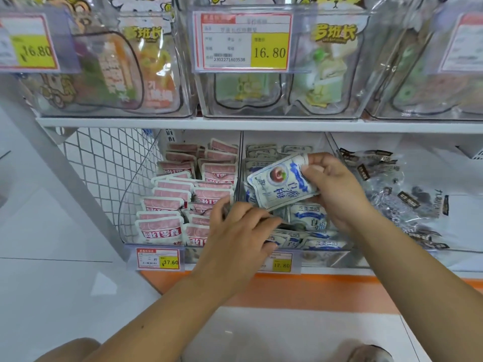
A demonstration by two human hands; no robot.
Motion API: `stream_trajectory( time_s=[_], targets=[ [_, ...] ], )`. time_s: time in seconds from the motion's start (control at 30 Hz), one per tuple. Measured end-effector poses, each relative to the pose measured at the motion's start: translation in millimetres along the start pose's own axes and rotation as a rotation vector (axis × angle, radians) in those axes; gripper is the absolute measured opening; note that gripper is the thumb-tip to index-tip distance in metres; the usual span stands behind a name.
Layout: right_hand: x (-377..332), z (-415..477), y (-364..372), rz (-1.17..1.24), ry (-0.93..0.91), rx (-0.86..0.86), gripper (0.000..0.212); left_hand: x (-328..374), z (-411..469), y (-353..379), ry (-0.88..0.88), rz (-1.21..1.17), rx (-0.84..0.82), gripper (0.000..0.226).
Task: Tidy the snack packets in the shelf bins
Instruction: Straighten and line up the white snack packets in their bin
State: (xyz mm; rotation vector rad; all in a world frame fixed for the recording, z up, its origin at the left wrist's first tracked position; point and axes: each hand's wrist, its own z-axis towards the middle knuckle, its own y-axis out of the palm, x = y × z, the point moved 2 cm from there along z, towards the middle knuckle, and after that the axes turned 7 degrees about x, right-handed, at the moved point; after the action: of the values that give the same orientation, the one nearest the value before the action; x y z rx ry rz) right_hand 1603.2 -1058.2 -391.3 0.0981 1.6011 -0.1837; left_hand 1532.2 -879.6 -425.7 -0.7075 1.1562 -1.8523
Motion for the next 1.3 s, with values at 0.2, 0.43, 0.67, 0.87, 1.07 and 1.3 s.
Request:
stream_trajectory(
  time_s=[0.2,0.43,0.67,0.87,1.07,1.3],
  targets=[
    [-5,-13,-23,-0.323,-0.217,-0.138,0.007,-9,5,2,-0.029,-0.005,-0.004,0.047],
    [16,-15,13,-0.674,-0.175,-0.440,0.016,-7,8,-5,-0.065,-0.017,0.022,0.081],
    [-9,-1,11,-0.742,-0.145,-0.513,0.024,4,26,-2,0.032,-0.078,-0.127,0.093],
    [-30,-2,-42,-1.086,-0.244,-0.431,0.017,7,32,5,0.072,-0.047,-0.211,0.072],
    [3,-12,-40,-1.413,-0.492,-0.304,0.037,8,31,2,0.014,-0.084,-0.205,0.055],
    [-1,-20,-54,-1.180,-0.506,-0.410,0.031,6,28,0,-0.013,-0.185,-0.184,0.052]
  ],
)
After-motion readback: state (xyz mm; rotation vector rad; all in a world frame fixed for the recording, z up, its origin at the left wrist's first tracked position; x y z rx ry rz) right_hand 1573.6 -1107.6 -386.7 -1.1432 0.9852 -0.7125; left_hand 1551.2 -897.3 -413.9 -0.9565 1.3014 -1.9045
